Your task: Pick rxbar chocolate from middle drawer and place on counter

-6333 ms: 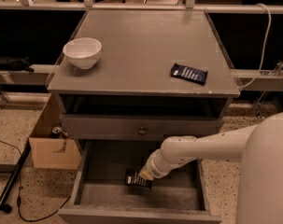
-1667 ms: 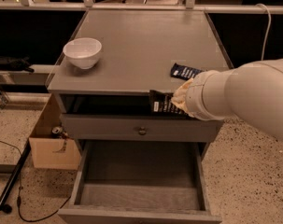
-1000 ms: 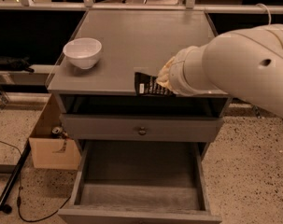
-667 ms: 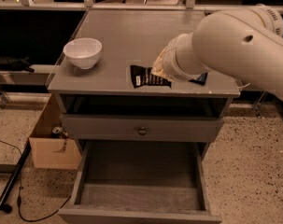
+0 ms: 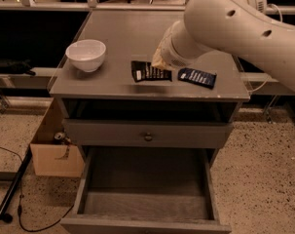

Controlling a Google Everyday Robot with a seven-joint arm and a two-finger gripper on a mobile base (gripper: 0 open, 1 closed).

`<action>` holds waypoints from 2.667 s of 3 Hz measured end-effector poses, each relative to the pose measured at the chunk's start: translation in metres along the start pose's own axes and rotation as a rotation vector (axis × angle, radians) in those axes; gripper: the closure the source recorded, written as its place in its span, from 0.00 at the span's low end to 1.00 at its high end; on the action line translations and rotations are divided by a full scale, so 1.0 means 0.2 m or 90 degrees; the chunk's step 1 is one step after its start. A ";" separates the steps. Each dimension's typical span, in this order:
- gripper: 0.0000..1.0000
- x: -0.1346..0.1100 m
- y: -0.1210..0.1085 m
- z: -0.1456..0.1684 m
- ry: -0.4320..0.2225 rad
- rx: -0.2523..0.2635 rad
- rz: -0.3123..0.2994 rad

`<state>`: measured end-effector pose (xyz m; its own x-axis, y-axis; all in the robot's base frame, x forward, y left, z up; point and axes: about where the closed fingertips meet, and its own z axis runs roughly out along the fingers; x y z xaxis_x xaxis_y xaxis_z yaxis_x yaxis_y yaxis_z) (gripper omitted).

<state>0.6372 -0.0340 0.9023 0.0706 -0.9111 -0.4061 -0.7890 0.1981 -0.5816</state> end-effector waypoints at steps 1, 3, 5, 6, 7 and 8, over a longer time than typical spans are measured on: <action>1.00 -0.04 -0.04 0.12 0.009 -0.022 -0.016; 0.84 -0.08 -0.03 0.27 0.014 -0.048 -0.026; 0.37 -0.08 -0.03 0.27 0.014 -0.048 -0.026; 0.15 -0.08 -0.03 0.27 0.014 -0.048 -0.026; 0.00 -0.08 -0.03 0.27 0.014 -0.048 -0.026; 0.00 -0.08 -0.03 0.27 0.014 -0.048 -0.026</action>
Offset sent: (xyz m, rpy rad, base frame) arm 0.0549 0.0460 -0.0462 -0.0657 0.0909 0.0626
